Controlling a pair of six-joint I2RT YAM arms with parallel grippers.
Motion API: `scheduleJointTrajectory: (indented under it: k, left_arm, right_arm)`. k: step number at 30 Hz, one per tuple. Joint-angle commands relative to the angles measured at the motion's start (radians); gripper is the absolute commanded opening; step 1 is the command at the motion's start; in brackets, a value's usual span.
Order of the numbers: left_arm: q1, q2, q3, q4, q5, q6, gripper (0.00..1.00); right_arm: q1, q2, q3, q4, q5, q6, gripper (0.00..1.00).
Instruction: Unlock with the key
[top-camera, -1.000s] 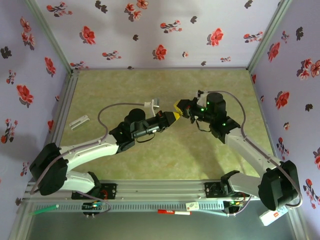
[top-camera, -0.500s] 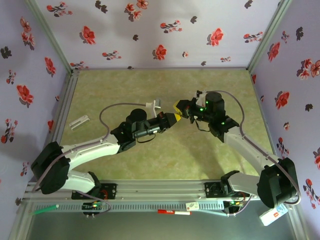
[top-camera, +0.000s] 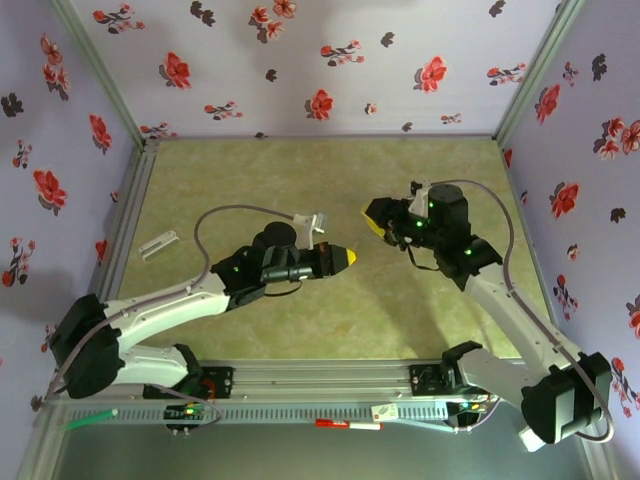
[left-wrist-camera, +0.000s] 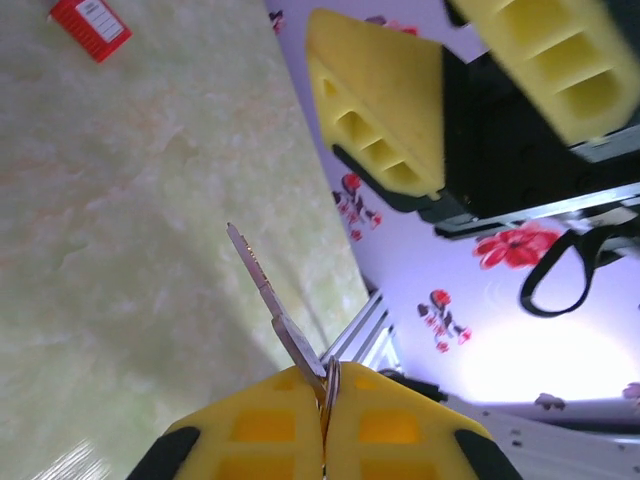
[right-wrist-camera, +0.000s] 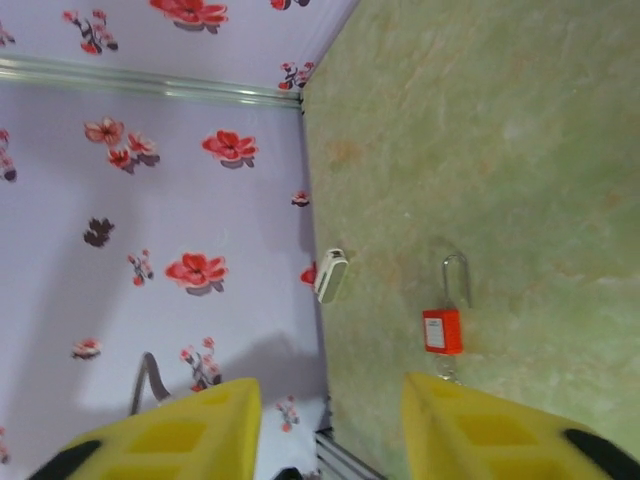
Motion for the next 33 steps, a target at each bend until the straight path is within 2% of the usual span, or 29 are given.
scheduleJointTrajectory:
  k: [1, 8, 11, 14, 19, 27, 30, 33]
  left_arm:
    - [-0.002, -0.044, 0.031, -0.078, 0.014, 0.108, 0.00]
    - [-0.007, -0.083, 0.016, -0.048, 0.063, 0.224, 0.00]
    - [-0.006, -0.101, 0.023, -0.075, 0.091, 0.273, 0.00]
    - [-0.008, -0.126, 0.024, -0.122, 0.093, 0.339, 0.00]
    - [-0.012, -0.157, 0.025, -0.191, 0.077, 0.498, 0.00]
    - [-0.013, -0.258, -0.073, -0.081, -0.025, 0.727, 0.00]
    - [-0.011, -0.253, -0.064, -0.082, -0.032, 0.774, 0.00]
    - [-0.005, -0.235, -0.053, -0.078, -0.021, 0.790, 0.00]
  right_arm:
    - [-0.010, -0.033, 0.023, -0.082, 0.026, -0.049, 0.47]
    - [-0.056, -0.060, 0.057, -0.252, 0.079, -0.153, 0.62]
    - [-0.098, -0.034, 0.129, -0.463, 0.177, -0.291, 0.65]
    - [-0.138, 0.019, 0.206, -0.598, 0.262, -0.459, 0.75]
    - [-0.222, 0.196, 0.317, -0.725, 0.303, -0.710, 0.81]
    - [-0.263, 0.491, 0.458, -0.760, 0.395, -1.040, 0.81]
    - [-0.270, 0.601, 0.505, -0.763, 0.424, -1.134, 0.81]
    - [-0.275, 0.692, 0.557, -0.748, 0.410, -1.160, 0.81]
